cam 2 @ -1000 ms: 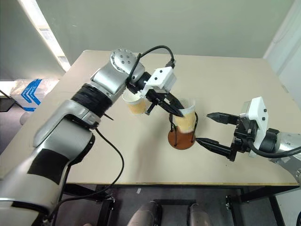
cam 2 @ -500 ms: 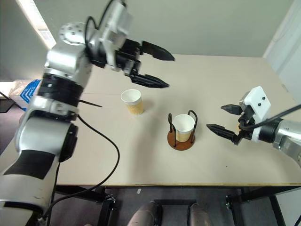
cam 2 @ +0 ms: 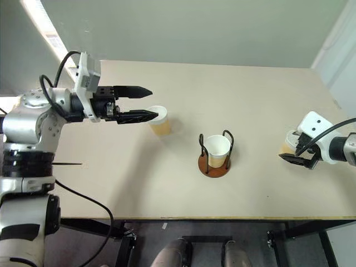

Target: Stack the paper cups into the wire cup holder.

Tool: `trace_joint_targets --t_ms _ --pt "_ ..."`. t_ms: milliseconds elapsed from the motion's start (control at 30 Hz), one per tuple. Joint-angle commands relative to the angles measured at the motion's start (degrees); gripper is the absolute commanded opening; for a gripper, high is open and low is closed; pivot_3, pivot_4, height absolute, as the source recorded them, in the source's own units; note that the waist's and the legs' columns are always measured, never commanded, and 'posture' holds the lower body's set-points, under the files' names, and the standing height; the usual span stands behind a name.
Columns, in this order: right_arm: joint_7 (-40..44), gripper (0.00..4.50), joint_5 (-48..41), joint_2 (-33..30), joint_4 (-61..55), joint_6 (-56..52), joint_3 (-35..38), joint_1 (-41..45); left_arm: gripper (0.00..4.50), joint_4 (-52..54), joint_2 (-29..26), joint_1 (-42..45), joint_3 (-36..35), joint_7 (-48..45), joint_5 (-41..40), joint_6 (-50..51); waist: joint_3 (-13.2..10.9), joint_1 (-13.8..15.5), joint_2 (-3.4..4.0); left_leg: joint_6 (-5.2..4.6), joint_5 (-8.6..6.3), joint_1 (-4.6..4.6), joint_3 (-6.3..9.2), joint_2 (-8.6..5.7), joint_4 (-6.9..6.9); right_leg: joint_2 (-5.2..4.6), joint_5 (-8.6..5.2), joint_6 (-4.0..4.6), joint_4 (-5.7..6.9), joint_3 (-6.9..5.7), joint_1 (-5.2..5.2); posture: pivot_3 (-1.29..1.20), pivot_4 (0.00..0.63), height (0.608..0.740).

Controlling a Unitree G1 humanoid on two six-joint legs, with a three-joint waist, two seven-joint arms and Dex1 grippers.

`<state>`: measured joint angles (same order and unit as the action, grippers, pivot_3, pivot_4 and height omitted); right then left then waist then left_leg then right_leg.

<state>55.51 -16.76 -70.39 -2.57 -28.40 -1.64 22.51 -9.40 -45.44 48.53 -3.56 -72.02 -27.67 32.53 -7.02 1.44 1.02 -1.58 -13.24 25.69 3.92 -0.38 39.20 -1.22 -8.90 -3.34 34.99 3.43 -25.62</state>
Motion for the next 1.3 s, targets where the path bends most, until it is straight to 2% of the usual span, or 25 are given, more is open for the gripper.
trace_joint_targets --t_ms 33,200,400,500,667,767,833,900,1000,1167,1300 --pt "4.52 4.50 3.77 1.26 6.04 3.64 -2.65 5.73 4.28 6.40 -1.10 -3.04 -2.26 1.63 -1.75 1.29 0.00 -0.18 0.00 -0.01 0.03 -0.08 0.00 0.00 -0.04 0.01 0.03 0.07 0.00 0.01 0.04 0.00 0.150 0.740" --pt "8.65 4.50 11.48 4.99 18.62 10.09 -8.62 14.27 4.28 10.01 -1.94 -6.59 -3.52 3.32 -2.71 1.85 -0.01 -0.70 -0.02 0.07 0.26 -0.29 0.06 0.05 -0.14 0.07 -0.04 0.75 0.01 0.02 0.18 0.00 0.150 0.740" --pt "12.11 4.50 19.63 10.07 31.37 18.51 -13.84 22.49 4.28 13.06 -2.65 -9.20 -3.97 4.70 -3.38 2.22 -0.02 -1.07 0.00 0.10 0.43 -0.46 0.08 0.05 -0.21 0.08 0.14 1.01 0.03 0.06 0.25 0.00 0.150 0.740" --pt "12.49 3.57 22.12 12.08 35.44 21.96 -14.73 24.50 4.32 15.43 -3.19 -11.27 -3.81 3.19 -4.13 1.79 -0.02 -1.08 0.01 0.11 0.44 -0.52 0.10 0.05 -0.31 0.08 0.12 1.07 0.04 0.06 0.27 0.00 0.150 0.740" --pt "15.25 1.74 22.38 14.00 35.95 23.55 -13.56 26.35 4.32 15.96 -3.64 -12.81 -4.92 1.72 -5.66 0.50 -0.02 -1.07 0.01 0.17 0.42 -0.52 0.09 0.05 -0.53 0.07 0.07 1.17 0.02 0.04 0.20 0.00 0.150 0.740" --pt "18.34 0.59 20.27 12.55 31.40 21.97 -11.45 25.69 4.32 15.05 -4.46 -12.71 -5.08 0.93 -6.43 0.95 -0.02 -1.05 0.01 0.22 0.39 -0.53 0.11 0.06 -0.67 0.07 0.02 1.26 0.02 0.01 0.18 0.00 0.150 0.740" --pt "25.61 0.04 14.06 8.83 20.02 15.06 -8.41 24.39 4.32 14.01 -4.76 -12.34 -5.26 0.77 -6.86 1.42 -0.08 -0.92 0.10 0.28 0.36 -0.51 0.10 0.06 -0.76 0.07 -0.02 1.33 0.00 0.00 0.14 0.00 0.150 0.740" --pt "30.29 0.04 7.78 6.24 7.82 6.85 -5.91 24.76 4.32 13.45 -5.05 -12.37 -5.23 0.53 -7.04 1.36 -0.09 -0.95 0.12 0.37 0.38 -0.47 0.06 0.04 -0.94 0.05 -0.10 1.44 0.01 -0.02 0.05 0.00 0.150 0.740" --pt "32.13 0.04 2.66 5.86 -4.91 -0.35 -5.24 29.87 4.32 13.68 -4.66 -12.51 -4.51 0.49 -7.60 1.90 -0.07 -1.24 0.09 0.60 0.41 -0.51 0.05 0.09 -1.16 0.12 -0.30 1.58 0.03 -0.05 -0.03 0.00 0.150 0.740" --pt "31.04 0.04 1.03 11.64 -11.08 -4.60 -9.37 39.91 4.32 12.69 -3.89 -11.48 -2.66 0.14 -7.18 1.49 -0.04 -1.58 -0.05 0.71 0.36 -0.73 0.24 0.23 -1.15 0.33 -0.43 1.79 0.04 -0.03 0.07 0.00 0.150 0.740" --pt "31.10 0.04 2.87 17.57 -12.53 -3.11 -14.67 42.61 4.32 11.08 -3.06 -9.53 -0.97 -0.33 -6.30 0.70 -0.05 -1.54 -0.06 0.69 0.47 -0.74 0.28 0.23 -1.14 0.35 -0.40 1.85 0.14 -0.03 0.00 0.00 0.150 0.740"
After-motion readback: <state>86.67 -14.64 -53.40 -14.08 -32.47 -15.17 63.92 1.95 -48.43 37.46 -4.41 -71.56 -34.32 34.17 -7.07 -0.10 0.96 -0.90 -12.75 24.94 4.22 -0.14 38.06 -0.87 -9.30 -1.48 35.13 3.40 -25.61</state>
